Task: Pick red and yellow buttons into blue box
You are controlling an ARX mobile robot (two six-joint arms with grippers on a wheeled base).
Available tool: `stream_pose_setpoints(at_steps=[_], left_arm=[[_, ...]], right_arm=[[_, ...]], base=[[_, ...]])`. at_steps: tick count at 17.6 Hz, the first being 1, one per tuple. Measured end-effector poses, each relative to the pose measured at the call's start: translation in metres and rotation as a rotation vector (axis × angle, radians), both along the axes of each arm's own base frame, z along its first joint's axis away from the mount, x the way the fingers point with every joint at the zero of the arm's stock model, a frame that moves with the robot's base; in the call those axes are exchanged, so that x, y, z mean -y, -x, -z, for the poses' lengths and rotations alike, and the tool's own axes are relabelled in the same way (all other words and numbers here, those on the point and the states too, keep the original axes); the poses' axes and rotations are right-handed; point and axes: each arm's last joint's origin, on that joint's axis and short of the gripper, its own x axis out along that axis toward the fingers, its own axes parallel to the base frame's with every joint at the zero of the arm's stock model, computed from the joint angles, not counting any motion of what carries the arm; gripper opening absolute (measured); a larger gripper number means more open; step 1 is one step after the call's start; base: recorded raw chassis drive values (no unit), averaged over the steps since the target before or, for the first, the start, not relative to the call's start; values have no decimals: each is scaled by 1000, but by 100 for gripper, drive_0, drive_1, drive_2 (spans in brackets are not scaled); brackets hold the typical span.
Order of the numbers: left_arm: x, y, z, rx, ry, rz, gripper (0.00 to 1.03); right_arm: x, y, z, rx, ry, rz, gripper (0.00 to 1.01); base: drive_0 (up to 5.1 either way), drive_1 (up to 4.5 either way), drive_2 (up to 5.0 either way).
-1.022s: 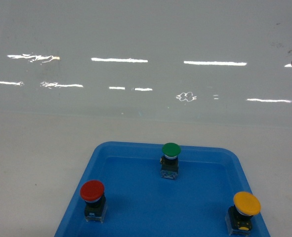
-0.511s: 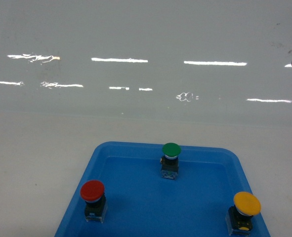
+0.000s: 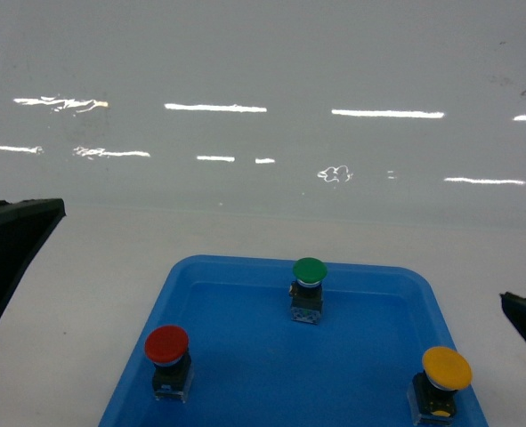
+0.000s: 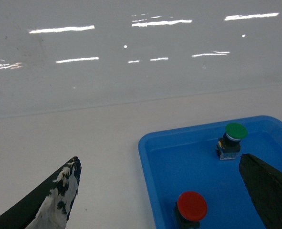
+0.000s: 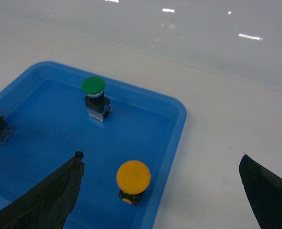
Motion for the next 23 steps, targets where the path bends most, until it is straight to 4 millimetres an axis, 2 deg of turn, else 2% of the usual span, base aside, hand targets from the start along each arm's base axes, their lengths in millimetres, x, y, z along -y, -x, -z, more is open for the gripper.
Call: stream_pose_setpoints(at_steps=[3, 5, 6, 7, 10, 16, 23], left_arm=[[0, 0, 0, 1, 0, -1, 98], [0, 0, 0, 0, 0, 0, 98], [0, 0, 0, 0, 0, -1, 98], [0, 0, 0, 0, 0, 0, 98], [0, 0, 0, 0, 0, -1, 98], [0, 0, 0, 0, 0, -1, 98], [0, 0, 0, 0, 0, -1, 98]], right_arm=[[-7, -15, 15, -86, 32, -40, 98], [-21, -35, 28, -146, 64, -83, 98], [-29, -53, 35, -160, 89, -88, 98], [-30, -58, 38, -170, 98, -88, 98], [-32, -70, 52, -227, 122, -95, 98], [-34, -75, 60, -255, 130, -103, 98], [-40, -93, 85, -338, 168, -127, 98]], base=[[0, 0, 0], [0, 0, 0], [0, 0, 0], [0, 0, 0], [0, 0, 0], [0, 0, 0], [0, 0, 0]])
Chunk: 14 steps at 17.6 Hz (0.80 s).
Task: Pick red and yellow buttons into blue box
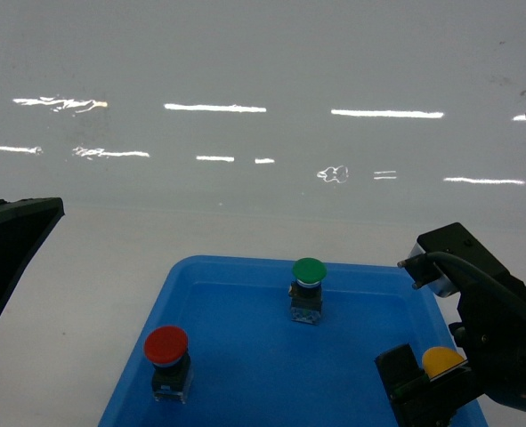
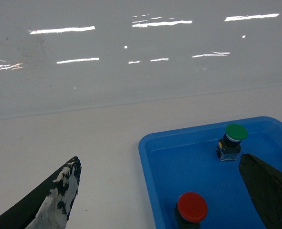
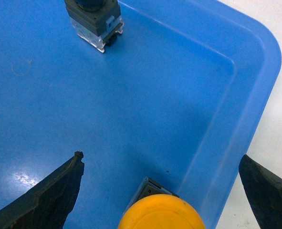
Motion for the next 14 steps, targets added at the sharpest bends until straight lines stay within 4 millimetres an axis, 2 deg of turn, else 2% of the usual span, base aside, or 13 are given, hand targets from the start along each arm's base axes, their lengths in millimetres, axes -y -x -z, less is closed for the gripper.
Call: stream_pose_setpoints(at_steps=[7, 14], left_arm=[[0, 0, 0, 0, 0, -1, 98], [0, 0, 0, 0, 0, -1, 98]], right_arm=[[-14, -11, 12, -19, 43, -77, 98], [-15, -15, 22, -17, 50, -71, 98]], base=[[0, 0, 0], [0, 0, 0]])
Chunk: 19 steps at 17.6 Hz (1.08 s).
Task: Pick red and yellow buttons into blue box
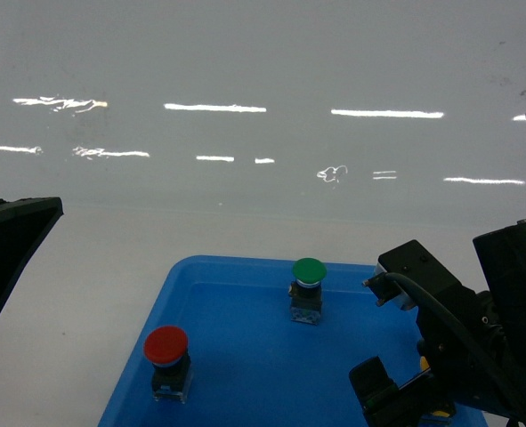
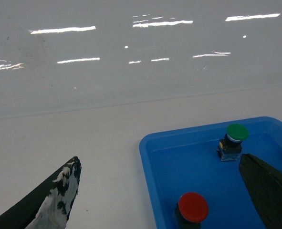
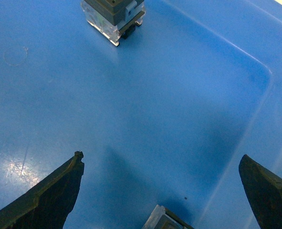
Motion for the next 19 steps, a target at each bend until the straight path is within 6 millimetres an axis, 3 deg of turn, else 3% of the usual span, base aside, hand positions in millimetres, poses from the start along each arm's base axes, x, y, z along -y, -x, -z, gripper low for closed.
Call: stream_pose_setpoints(at_steps=[1, 7, 8, 13, 15, 19], left_arm=[[0, 0, 0, 0, 0, 0, 98], [0, 0, 0, 0, 0, 0, 98], [0, 0, 0, 0, 0, 0, 98], [0, 0, 0, 0, 0, 0, 98], [0, 0, 0, 0, 0, 0, 98], [0, 0, 0, 0, 0, 0, 98]], right_arm=[[0, 0, 1, -5, 1, 1, 94], [1, 2, 2, 11, 12, 13, 33], [2, 3, 3, 19, 12, 20, 27], [8, 13, -1, 65, -14, 55, 27], [12, 19, -19, 139, -37, 83, 27], [32, 37, -74, 350, -112, 149, 27]], base=[[0, 0, 0], [0, 0, 0], [0, 0, 0], [0, 0, 0], [0, 0, 0], [0, 0, 0]])
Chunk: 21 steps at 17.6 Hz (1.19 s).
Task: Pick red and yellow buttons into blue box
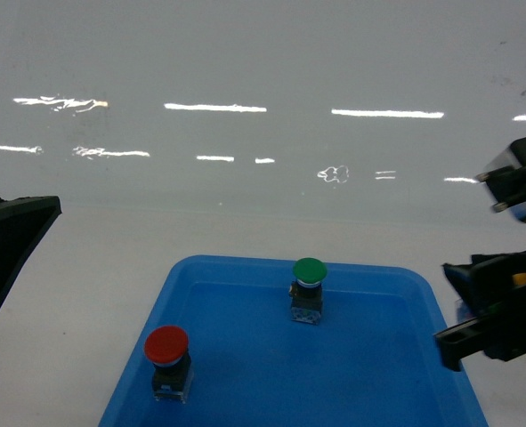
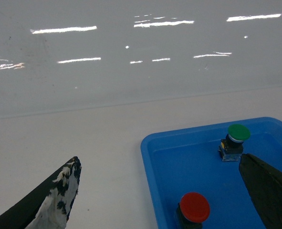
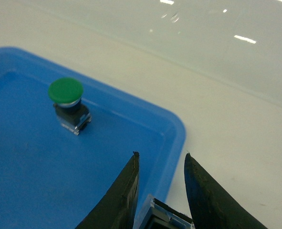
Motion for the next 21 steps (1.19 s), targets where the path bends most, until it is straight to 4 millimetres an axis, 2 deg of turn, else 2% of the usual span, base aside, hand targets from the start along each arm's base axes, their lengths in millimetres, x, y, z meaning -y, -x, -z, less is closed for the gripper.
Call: stream_pose_setpoints(at_steps=[5, 8, 10, 15, 21], left_arm=[[0, 0, 0, 0, 0, 0, 98], [0, 0, 0, 0, 0, 0, 98], [0, 0, 0, 0, 0, 0, 98], [0, 0, 0, 0, 0, 0, 98], [0, 0, 0, 0, 0, 0, 98]], right_arm=[[43, 50, -45, 236, -48, 174, 27], [62, 87, -49, 282, -60, 290, 27], [65, 114, -49, 327, -73, 348, 27], [58, 137, -48, 386, -101, 299, 27], [55, 139, -51, 411, -117, 304, 27]], base=[[0, 0, 0], [0, 0, 0], [0, 0, 0], [0, 0, 0], [0, 0, 0]])
